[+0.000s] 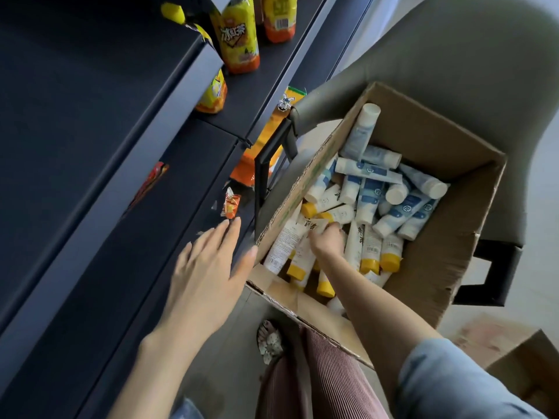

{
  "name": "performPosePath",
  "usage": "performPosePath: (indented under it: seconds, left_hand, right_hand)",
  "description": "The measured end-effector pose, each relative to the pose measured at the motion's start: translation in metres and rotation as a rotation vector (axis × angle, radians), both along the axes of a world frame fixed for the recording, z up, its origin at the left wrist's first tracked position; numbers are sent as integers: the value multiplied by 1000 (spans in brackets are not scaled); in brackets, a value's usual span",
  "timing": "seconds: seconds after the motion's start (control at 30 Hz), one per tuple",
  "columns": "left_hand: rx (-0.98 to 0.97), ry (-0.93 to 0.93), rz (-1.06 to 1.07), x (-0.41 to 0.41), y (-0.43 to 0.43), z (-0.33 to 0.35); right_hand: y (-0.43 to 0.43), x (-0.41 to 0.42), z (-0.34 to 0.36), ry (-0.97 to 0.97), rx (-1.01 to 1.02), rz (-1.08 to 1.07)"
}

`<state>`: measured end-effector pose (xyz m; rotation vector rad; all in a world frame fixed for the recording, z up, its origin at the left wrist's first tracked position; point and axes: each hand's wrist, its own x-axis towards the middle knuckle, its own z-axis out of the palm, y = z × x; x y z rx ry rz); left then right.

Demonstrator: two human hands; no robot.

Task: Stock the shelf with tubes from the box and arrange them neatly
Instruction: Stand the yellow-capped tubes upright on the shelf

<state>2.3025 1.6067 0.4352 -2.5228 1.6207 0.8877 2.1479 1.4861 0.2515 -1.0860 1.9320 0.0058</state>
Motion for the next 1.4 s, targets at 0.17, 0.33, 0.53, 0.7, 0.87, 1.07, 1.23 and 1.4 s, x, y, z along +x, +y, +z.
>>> performPosePath:
  seconds: [0.17,0.33,0.53,0.7,0.87,1.07,1.23,1.4]
  left_hand:
    - [-14,46,16,-5,1,-7]
    - [-58,95,21,-10,-1,-9]
    - [-131,230,46,-19,-11,-9]
    - [-162,416,91,-32,-24,-11]
    - [-186,678,201,-39,-32,-8]
    - [-238,820,270,-24,-33,-9]
    - [-271,865,365,-6,-27,-11]
    - [-322,910,497,7,-16,-10]
  right_hand:
    - [-4,-3,-1,-143,-53,-177]
    - [1,-18,16,-353,-107,-323]
    - [-14,-36,73,-688,-148,-169]
    - [-27,-41,129,-912,-98,34]
    - [-28,-35,169,-1104,-57,91]
    - [-33,-21,175,-1151,-89,116]
    - [-41,-16,150,-1169,22,58]
    - [-34,-25,87,-743,137,75]
